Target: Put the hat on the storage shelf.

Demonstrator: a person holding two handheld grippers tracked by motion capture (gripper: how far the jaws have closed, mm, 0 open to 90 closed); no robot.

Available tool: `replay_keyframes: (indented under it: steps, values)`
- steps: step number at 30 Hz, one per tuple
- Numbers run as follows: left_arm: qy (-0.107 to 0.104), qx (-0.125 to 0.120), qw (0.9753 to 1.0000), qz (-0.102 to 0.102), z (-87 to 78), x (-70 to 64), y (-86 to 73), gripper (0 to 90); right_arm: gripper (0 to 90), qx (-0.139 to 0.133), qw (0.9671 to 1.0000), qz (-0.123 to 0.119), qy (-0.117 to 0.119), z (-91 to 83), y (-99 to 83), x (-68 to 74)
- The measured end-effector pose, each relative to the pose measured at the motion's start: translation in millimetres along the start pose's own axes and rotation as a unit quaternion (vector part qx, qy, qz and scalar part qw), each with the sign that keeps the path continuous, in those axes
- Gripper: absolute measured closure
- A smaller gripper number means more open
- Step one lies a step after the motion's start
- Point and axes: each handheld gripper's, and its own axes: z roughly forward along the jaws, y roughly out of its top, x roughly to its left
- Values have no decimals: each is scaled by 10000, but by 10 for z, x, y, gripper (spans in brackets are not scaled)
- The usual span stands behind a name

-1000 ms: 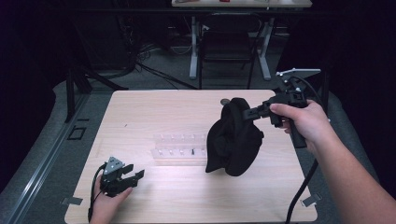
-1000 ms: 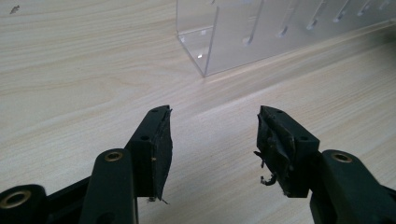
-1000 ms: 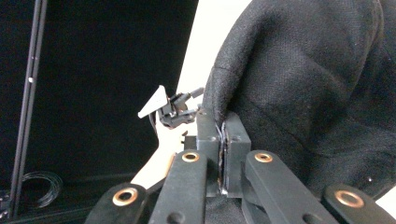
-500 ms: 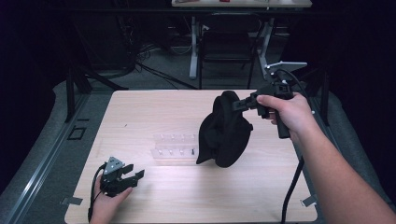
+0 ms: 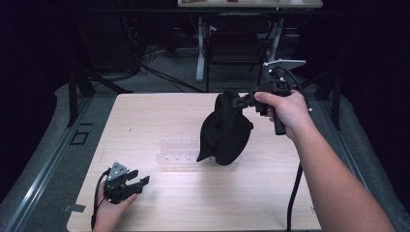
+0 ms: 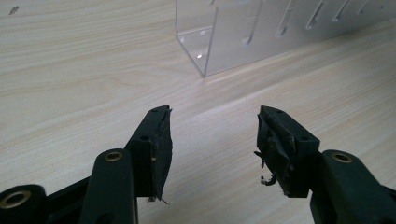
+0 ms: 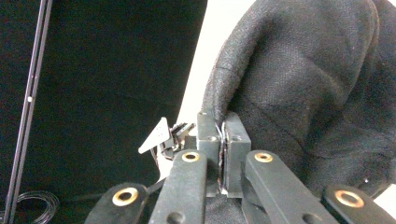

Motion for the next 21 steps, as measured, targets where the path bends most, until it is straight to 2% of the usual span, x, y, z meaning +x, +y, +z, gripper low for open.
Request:
replay_keyframes:
  steps: [5, 10, 17, 18, 21]
  values:
    - [3, 2, 10000, -6, 1, 1, 0, 453, 885, 5, 10000, 4, 10, 36, 27, -22]
    - [-1, 4, 10000, 4, 6, -5, 1, 453, 885, 55, 9999, 21, -82, 98, 48, -44]
    - [-8, 6, 10000, 41, 11, -13, 3, 453, 885, 51, 10000, -5, -31, 153, 63, -4]
    - [-13, 74, 10000, 41, 5, -17, 7, 453, 884, 49, 10000, -20, 5, 167, 63, 2]
    - [-18, 13, 10000, 42, 14, -36, 3, 454, 884, 68, 9999, -40, 86, 204, 65, 11]
